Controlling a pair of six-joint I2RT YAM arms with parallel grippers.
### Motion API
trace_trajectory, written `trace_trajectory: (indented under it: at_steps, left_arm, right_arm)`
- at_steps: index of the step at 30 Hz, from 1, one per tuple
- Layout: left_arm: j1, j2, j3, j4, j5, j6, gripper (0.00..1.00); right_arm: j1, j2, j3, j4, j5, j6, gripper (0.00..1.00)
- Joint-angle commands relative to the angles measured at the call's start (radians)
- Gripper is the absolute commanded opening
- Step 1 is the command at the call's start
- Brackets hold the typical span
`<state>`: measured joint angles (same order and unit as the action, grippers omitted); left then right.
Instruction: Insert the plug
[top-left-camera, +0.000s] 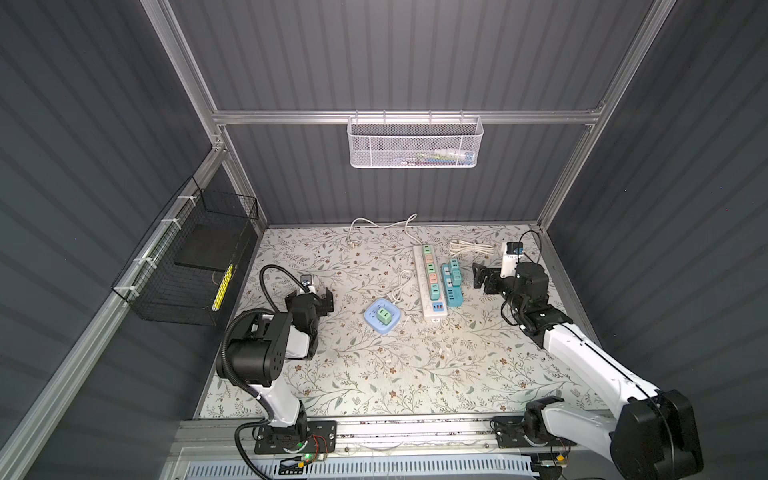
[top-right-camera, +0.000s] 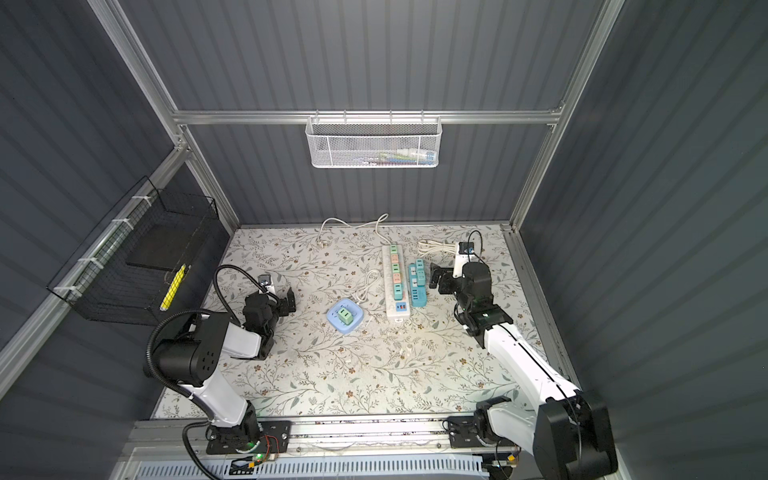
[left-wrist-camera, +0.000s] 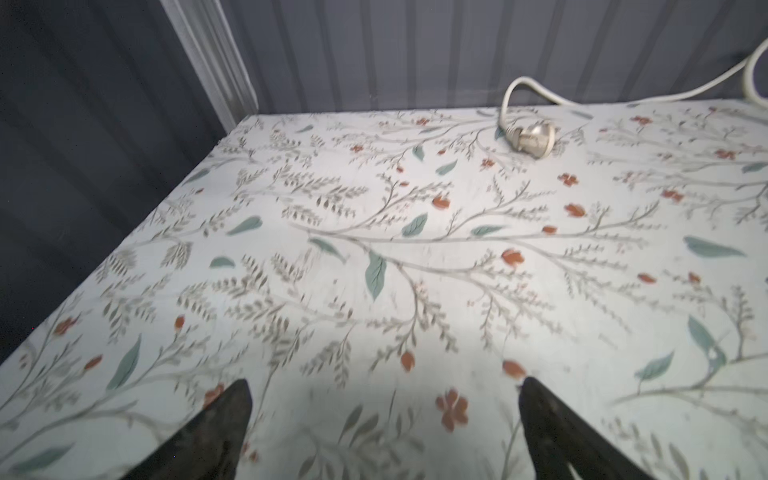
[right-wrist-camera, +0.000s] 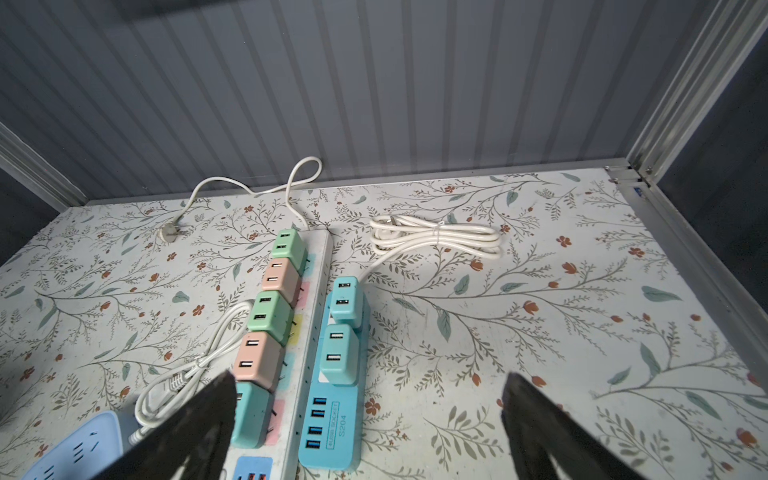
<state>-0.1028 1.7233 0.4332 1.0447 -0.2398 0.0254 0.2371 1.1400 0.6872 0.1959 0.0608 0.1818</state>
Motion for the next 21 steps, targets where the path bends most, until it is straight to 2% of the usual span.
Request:
trace_trajectory:
  at_steps: [1, 4, 8, 11, 16, 18, 19, 21]
  left_arm:
    - [0.006, -0.007, 0.022, -0.097, 0.018, 0.008, 1.00]
    - [0.008, -0.006, 0.033, -0.120, 0.007, 0.002, 1.00]
    - [0.008, -0.008, 0.033, -0.122, 0.006, 0.001, 1.00]
    - [0.008, -0.007, 0.033, -0.122, 0.004, 0.001, 1.00]
    - [0.008, -0.007, 0.032, -0.121, 0.006, 0.000, 1.00]
    - [0.008, -0.007, 0.032, -0.121, 0.005, 0.000, 1.00]
    - [0.008, -0.007, 0.033, -0.122, 0.005, 0.000, 1.00]
    - [0.008, -0.007, 0.032, -0.121, 0.005, -0.001, 1.00]
  right_arm:
    - [-0.006, 0.008, -0.024, 0.031, 0.046, -0.023, 0.99]
    - [-0.012, 0.007, -0.056, 0.058, 0.083, -0.092, 0.99]
    - [-0.013, 0.015, -0.127, 0.162, 0.161, -0.267, 0.99]
    - [-0.023, 0.056, -0.209, 0.323, 0.268, -0.314, 0.99]
    - [-0.037, 0.199, -0.332, 0.653, 0.256, -0.352, 0.99]
    - [-0.037, 0.285, -0.384, 0.849, 0.296, -0.364, 0.99]
    - [-0.018, 0.295, -0.399, 0.901, 0.385, -0.362, 0.99]
    - [-0.024, 0.297, -0.429, 0.961, 0.416, -0.344, 0.99]
